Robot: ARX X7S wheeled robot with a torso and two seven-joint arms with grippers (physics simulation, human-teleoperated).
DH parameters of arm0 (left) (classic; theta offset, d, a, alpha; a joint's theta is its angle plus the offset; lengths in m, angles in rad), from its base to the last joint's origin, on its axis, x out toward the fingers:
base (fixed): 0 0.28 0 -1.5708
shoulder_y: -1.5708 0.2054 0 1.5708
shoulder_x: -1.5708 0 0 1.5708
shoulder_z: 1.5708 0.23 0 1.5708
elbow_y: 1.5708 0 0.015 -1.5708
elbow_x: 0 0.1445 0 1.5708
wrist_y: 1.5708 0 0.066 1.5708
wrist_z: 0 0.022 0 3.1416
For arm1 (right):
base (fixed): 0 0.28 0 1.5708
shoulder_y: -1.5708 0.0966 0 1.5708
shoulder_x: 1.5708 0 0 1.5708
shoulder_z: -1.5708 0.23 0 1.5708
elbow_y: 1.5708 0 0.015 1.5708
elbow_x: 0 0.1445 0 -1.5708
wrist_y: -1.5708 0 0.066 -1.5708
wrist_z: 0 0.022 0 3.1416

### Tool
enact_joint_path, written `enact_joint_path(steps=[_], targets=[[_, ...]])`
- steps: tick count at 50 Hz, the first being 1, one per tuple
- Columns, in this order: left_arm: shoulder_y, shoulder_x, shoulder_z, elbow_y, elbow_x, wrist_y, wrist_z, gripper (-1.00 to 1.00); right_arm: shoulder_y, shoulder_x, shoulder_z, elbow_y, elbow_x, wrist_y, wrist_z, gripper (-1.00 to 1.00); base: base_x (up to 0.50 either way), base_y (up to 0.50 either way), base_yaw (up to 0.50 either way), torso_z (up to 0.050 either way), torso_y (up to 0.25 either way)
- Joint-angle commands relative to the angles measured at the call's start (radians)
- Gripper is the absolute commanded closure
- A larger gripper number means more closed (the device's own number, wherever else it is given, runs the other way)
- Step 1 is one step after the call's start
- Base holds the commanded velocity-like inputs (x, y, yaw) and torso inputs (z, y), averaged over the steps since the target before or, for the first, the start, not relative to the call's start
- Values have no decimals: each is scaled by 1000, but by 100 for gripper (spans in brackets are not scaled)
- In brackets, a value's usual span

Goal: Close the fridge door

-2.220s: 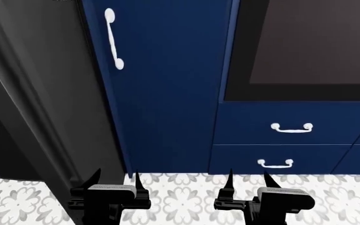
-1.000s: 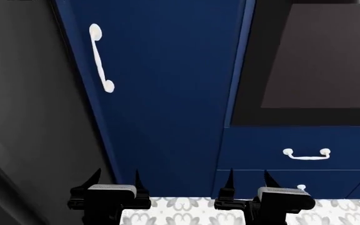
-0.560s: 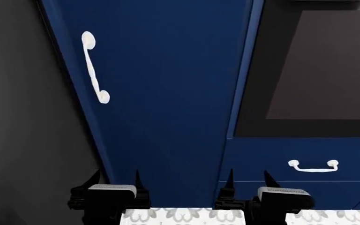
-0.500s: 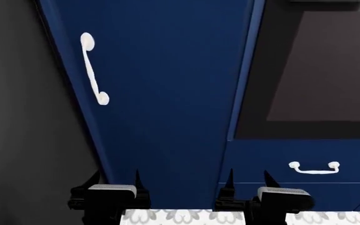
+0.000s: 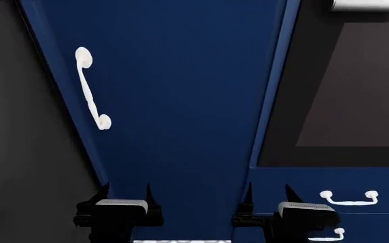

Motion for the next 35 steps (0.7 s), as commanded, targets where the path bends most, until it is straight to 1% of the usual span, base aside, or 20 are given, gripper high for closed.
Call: enact_joint_path(steps=[1,16,35], targets=[[-1,-3,4,0,-3,1,-3,-100,1,3,-4,1,3,-2,4,-100,230,0,0,0,0],[-2,-7,7,-3,-11,6,-6,-100,1,8,-11,-5,6,5,14,-100,214,0,0,0,0],[-4,-14,17,3,-14,0,-15,-100,15,9,-13,33,15,-19,8,-100,3,0,0,0,0]])
